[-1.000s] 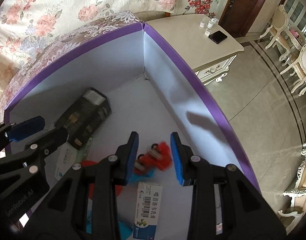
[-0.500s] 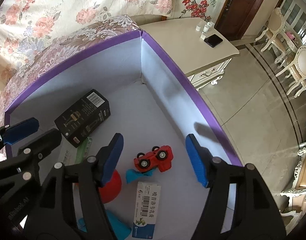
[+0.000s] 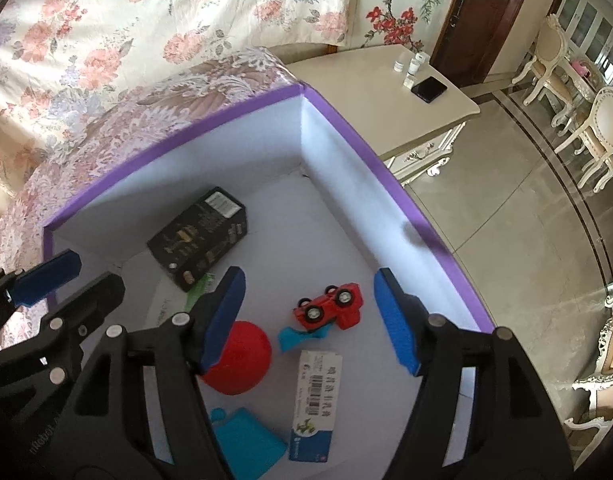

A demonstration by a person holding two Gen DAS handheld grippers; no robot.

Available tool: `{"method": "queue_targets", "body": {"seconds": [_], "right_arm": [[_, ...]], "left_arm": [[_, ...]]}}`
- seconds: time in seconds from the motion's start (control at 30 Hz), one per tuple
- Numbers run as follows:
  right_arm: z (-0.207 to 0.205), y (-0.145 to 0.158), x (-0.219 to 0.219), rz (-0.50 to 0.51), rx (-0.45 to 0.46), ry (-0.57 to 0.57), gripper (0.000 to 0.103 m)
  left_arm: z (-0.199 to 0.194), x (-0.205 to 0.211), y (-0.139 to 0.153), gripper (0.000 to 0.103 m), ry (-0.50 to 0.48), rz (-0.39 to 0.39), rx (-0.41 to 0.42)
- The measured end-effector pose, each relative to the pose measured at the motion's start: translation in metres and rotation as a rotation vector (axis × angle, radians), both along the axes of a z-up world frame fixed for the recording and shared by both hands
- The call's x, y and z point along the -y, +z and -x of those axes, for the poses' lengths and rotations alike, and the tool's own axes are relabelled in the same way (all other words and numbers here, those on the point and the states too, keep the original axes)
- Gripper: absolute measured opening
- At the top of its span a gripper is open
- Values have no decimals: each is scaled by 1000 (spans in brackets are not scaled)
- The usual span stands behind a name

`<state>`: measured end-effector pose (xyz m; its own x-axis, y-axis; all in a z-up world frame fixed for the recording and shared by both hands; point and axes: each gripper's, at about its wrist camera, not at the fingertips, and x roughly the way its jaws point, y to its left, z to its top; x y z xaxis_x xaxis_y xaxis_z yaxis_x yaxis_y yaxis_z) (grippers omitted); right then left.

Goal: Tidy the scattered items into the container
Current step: 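Move both open tools back over the bed toward the orange pack and cream box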

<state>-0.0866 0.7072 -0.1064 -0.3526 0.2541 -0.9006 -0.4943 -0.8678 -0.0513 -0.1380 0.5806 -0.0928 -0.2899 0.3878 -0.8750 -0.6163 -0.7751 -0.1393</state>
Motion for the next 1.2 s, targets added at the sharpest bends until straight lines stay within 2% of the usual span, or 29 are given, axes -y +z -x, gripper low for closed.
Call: {"method": "queue_targets", "body": {"seconds": [0.4,0.77,1.0,1.2], "right_arm": [[17,46,64,-44,-79,115,69],[43,78,168,-60,-132,298,69],[59,74,245,-33,-122,429,69],[72,53,309,25,-84,539,69]], "left_arm": [[4,87,38,47,139,-93,-92],[11,196,56,47,289,-110,-124],[15,267,53,47,373,-108,-119],[17,331,38,47,438,-92,-98]]}}
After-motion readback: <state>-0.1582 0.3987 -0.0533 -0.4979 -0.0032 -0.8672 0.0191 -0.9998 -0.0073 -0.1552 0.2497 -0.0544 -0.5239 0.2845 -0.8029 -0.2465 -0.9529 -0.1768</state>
